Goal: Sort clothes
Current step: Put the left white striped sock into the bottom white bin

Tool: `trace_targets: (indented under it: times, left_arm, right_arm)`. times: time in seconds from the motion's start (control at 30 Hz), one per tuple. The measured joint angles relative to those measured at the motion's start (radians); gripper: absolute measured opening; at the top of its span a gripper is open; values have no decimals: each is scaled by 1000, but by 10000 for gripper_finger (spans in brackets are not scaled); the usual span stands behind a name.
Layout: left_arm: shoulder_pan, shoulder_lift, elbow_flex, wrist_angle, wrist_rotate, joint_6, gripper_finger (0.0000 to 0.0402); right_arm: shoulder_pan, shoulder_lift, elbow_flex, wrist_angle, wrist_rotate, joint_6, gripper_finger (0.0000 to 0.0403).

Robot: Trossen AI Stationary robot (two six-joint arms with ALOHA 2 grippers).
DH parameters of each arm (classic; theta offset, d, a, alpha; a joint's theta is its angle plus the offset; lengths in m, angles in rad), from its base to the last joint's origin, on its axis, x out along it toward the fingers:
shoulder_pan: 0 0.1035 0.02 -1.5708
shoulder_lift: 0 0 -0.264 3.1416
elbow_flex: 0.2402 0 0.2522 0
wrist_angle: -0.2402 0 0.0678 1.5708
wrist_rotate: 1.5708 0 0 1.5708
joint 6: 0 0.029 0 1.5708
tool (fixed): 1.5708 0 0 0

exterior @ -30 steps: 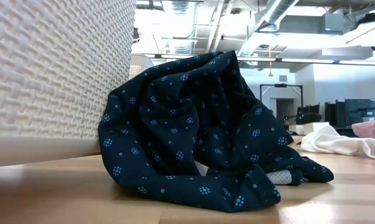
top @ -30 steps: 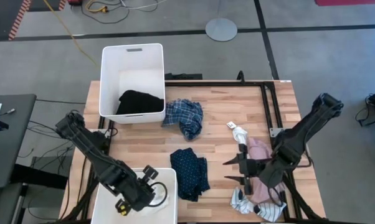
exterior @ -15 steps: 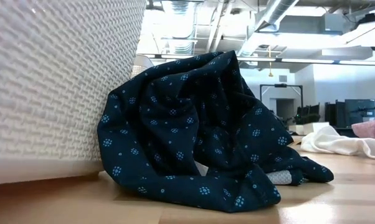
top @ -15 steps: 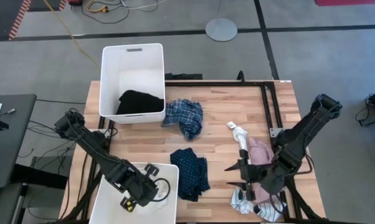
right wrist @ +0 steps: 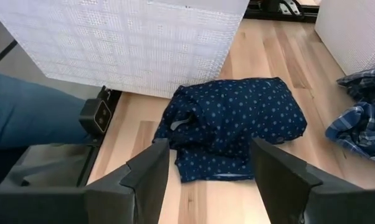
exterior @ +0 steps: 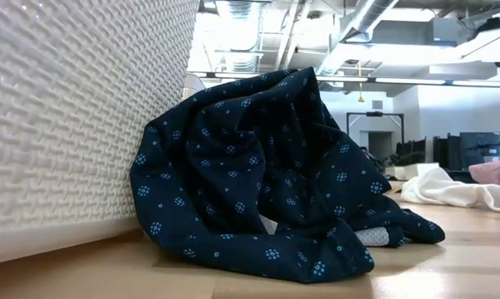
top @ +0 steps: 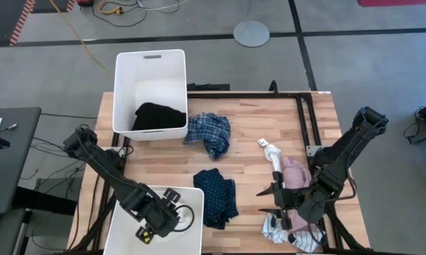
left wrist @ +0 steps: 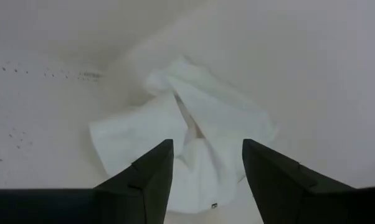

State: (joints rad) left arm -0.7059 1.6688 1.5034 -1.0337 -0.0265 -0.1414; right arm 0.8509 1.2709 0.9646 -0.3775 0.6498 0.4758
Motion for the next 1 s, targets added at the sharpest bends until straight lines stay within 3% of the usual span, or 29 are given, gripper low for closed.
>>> trace_targets:
  times: [0.13,0.47,0.77,1.0]
  left_arm:
    - [-1,0,63,-25,-7,12,187]
    - [-19,0,235,-124,-100,67,187]
    - [-20,0,362,-179,-231,168,187]
    - [-16,-1,447,-188,-392,261,187]
  right_arm:
    - [0,0,0,-51,-25,61,240]
    - [0,17,0,-75,-224,250,240]
    - [0,153,0,-161,-371,422,240]
    - [2,272,0,-159,-502,515,238]
